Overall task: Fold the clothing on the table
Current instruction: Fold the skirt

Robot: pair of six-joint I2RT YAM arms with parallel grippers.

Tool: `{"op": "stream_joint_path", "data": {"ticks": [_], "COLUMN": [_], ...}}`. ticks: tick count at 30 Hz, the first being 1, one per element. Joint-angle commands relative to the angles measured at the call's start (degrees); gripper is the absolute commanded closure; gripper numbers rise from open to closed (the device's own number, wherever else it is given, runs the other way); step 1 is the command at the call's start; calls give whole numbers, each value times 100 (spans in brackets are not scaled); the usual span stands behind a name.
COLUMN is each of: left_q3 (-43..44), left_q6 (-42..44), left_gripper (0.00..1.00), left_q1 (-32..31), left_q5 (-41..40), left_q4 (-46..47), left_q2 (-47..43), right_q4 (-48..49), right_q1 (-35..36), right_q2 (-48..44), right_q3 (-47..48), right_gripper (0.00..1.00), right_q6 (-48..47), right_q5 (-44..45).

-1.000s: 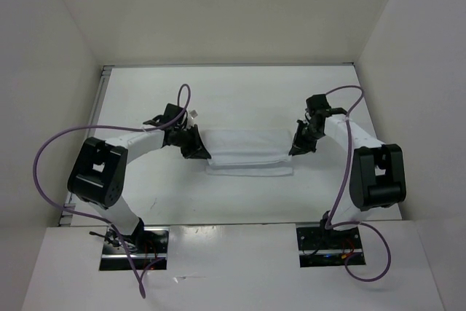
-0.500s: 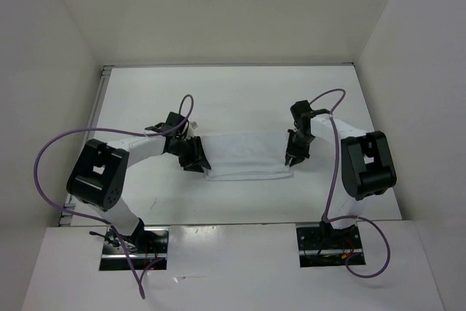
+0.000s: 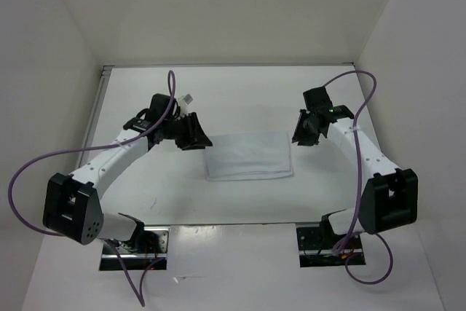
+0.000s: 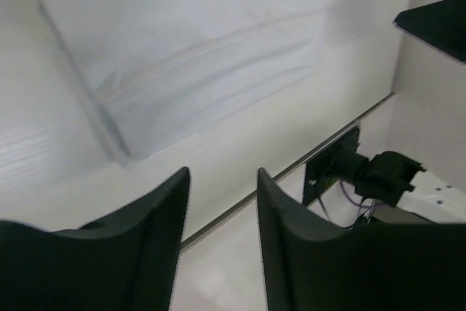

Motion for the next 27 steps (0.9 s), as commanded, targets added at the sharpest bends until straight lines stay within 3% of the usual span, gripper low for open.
{"op": "stream_joint_path", "data": {"ticks": [1, 5, 8, 10, 14, 27], "left_q3": [318, 626, 942, 1293, 1707, 1892], "left_q6": [-119, -251, -251, -251, -251, -427], "left_gripper": [57, 91, 100, 100, 100, 100], "left_q1": [6, -64, -204, -275, -389, -495], "left_q5": [241, 496, 497, 497, 497, -241], "left_q4": [227, 930, 1115, 1177, 1229, 1335], "left_q2": [65, 645, 1339, 1884, 2693, 3820], "right_q4": [296, 1034, 1412, 1545, 1695, 2011], "right_q1": [69, 718, 1456, 1773, 2178, 2179], "right_q2": [-204, -257, 49, 286, 972, 2388], "right_q3": [46, -174, -87, 89, 388, 1055], "right_gripper": [71, 79, 87, 95, 99, 100], "right_q6": [90, 247, 353, 406, 406, 458], "right_q5": [-526, -1072, -1221, -1222, -1222, -932]}}
